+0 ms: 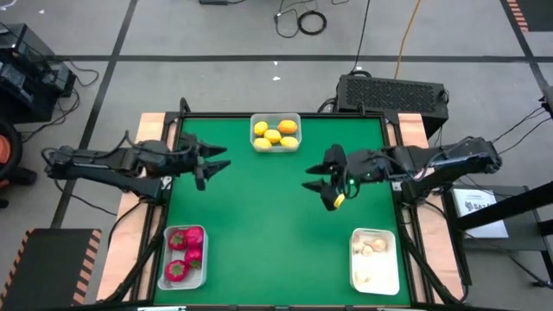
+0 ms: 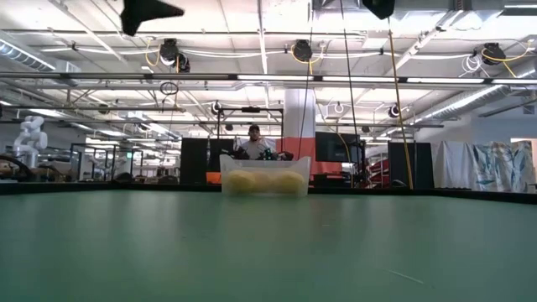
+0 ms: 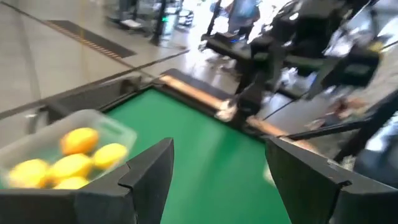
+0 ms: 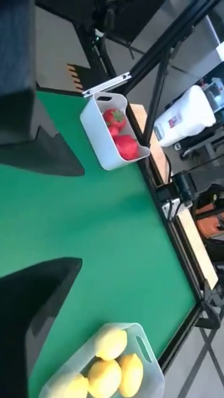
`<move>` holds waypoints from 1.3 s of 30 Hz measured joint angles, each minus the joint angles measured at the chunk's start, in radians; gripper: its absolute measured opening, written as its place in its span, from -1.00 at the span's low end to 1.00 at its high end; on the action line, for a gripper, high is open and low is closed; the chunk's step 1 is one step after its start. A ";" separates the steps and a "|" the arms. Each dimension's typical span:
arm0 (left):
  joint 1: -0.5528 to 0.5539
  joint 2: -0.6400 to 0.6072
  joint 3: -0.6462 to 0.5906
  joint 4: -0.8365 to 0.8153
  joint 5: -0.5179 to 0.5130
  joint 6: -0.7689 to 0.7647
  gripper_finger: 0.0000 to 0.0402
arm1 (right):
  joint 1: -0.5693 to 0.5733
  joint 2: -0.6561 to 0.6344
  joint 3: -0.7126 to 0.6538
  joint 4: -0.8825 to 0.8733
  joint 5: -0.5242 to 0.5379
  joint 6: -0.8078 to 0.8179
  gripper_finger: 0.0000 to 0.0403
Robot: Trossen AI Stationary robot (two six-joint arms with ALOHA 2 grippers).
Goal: Sort produce into baskets
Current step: Return to Home Position
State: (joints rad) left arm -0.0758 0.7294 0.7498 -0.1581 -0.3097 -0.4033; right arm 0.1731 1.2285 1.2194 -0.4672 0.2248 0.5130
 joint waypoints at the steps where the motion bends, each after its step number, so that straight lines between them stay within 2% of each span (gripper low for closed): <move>1: 0.001 -0.016 0.000 -0.033 -0.014 0.011 0.30 | -0.015 -0.006 0.000 0.001 -0.015 -0.008 0.05; 6: 0.001 -0.102 -0.002 -0.075 -0.016 0.003 0.30 | -0.069 -0.061 0.000 -0.017 -0.049 -0.035 -0.33; 11: 0.001 -0.213 -0.002 -0.077 -0.031 0.095 0.30 | -0.094 -0.159 0.000 -0.044 -0.042 -0.111 -0.86; 13: 0.001 -0.259 -0.010 -0.076 -0.036 0.115 0.30 | -0.094 -0.198 0.000 -0.094 -0.019 -0.141 -0.95; 18: 0.001 -0.362 -0.065 -0.080 -0.045 0.121 0.30 | -0.092 -0.306 -0.022 -0.246 0.123 -0.116 -0.95; 22: 0.001 -0.429 -0.136 -0.075 -0.069 0.090 0.30 | -0.091 -0.422 -0.145 -0.211 0.139 -0.117 -0.99; 25: 0.001 -0.468 -0.201 -0.067 -0.072 0.051 0.30 | -0.091 -0.523 -0.284 -0.122 0.128 -0.112 -0.99; 33: 0.001 -0.539 -0.374 0.085 -0.084 0.018 0.20 | -0.093 -0.737 -0.709 0.313 -0.027 -0.106 -1.00; 39: 0.001 -0.566 -0.470 0.153 -0.102 -0.010 0.00 | -0.093 -0.811 -0.926 0.441 -0.077 -0.052 -1.00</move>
State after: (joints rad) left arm -0.0750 0.1638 0.2797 -0.0052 -0.4114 -0.4130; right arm 0.0802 0.4175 0.2931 -0.0264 0.1478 0.4611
